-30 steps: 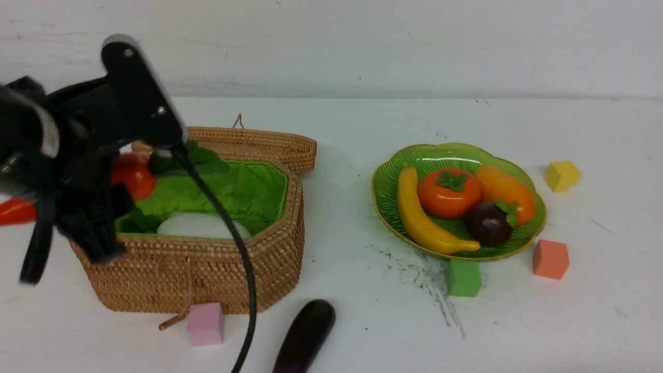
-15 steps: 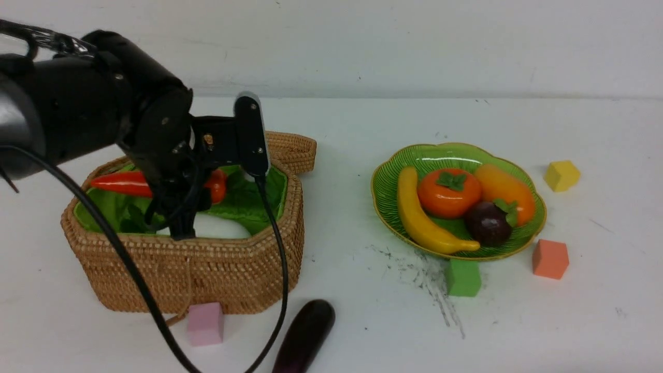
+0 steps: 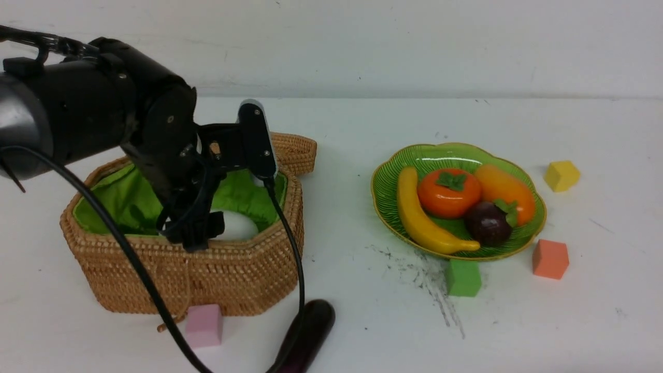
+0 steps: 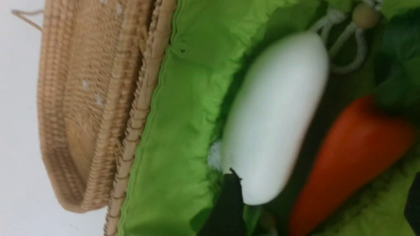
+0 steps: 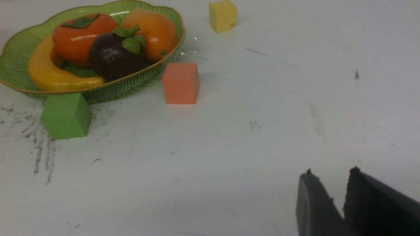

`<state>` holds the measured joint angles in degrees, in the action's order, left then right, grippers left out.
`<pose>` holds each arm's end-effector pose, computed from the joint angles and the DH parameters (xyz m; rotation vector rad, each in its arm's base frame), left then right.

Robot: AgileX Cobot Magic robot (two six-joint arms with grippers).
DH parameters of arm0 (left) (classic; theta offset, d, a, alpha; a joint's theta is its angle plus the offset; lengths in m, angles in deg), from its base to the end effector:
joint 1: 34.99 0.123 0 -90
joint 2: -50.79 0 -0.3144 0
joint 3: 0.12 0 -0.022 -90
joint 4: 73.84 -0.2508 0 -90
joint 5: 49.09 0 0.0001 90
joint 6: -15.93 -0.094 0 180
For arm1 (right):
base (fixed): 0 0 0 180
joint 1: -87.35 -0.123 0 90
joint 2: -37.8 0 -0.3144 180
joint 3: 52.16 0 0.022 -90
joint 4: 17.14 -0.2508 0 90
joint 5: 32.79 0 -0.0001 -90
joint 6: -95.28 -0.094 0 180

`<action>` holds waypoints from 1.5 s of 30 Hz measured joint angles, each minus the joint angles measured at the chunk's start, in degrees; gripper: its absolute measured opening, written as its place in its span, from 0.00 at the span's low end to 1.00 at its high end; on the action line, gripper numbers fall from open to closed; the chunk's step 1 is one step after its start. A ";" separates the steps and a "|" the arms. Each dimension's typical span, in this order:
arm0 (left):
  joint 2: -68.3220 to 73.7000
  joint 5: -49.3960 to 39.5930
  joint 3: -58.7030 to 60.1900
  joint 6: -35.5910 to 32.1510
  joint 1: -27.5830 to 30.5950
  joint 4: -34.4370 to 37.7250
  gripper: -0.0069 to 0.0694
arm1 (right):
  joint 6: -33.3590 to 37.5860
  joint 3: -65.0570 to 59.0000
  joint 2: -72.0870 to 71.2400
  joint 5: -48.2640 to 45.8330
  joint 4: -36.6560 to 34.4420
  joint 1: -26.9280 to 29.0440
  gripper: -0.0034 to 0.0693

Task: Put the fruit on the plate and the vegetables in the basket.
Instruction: Use the left arm to grab a carrot and put it into the left basket, then use the left arm to grab an eggplant and put it into the left basket

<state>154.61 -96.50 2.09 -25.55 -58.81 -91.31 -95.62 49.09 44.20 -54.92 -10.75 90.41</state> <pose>0.3424 -0.1284 0.2991 1.6222 2.1474 0.4622 0.0251 -0.0053 0.1734 0.1599 1.8631 -0.0161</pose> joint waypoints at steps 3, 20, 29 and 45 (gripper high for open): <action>-0.69 -2.80 -0.06 0.00 0.00 1.05 0.95 | 0.00 0.00 0.00 0.00 0.00 0.00 0.30; -19.87 -17.39 -0.06 23.63 0.00 17.78 0.78 | 0.00 0.00 0.00 0.00 0.00 0.00 0.32; -14.34 -20.50 0.87 40.30 0.00 36.67 0.76 | 0.00 0.00 0.00 0.00 0.00 0.00 0.33; 0.58 -21.25 0.64 39.51 -7.58 38.24 0.76 | 0.00 0.00 0.00 0.00 0.00 0.00 0.33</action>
<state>155.20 -117.76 2.73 13.96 -66.39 -53.07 -95.62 49.09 44.20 -54.92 -10.75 90.41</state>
